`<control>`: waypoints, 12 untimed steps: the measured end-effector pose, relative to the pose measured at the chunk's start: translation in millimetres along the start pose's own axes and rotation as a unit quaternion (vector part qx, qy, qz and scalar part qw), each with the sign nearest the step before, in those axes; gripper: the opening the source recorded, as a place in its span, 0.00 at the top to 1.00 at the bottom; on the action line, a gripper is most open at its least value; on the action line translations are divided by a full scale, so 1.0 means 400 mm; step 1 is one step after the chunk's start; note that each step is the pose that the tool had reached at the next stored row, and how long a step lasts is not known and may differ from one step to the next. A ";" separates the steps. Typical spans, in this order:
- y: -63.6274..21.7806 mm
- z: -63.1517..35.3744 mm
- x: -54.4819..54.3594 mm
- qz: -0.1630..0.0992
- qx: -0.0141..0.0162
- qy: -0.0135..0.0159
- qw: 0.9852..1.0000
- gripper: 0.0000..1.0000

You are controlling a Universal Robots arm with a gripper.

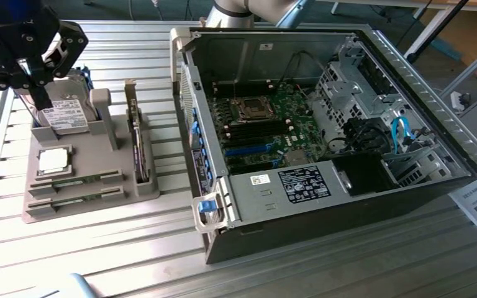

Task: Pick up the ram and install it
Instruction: 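Pick up the ram and move it above insertion slot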

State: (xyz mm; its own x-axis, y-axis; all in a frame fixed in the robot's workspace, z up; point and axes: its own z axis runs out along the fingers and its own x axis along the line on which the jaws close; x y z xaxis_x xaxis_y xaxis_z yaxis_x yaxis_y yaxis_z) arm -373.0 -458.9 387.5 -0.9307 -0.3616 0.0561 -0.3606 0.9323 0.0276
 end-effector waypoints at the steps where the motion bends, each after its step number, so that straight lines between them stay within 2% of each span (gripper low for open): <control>1: 0.000 0.000 0.000 -0.004 0.001 0.001 1.000 0.89; 3: 0.000 0.000 0.000 -0.020 0.002 0.005 1.000 0.89; 5: 0.000 0.000 0.000 -0.028 0.004 0.006 1.000 0.89; 12: 0.000 0.000 0.000 -0.032 0.004 0.007 0.999 0.89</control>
State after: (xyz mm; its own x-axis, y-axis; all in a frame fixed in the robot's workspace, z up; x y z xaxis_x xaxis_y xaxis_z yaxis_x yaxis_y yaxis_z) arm -373.0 -458.9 387.6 -0.9050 -0.4199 0.0678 -0.4193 0.9075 0.0239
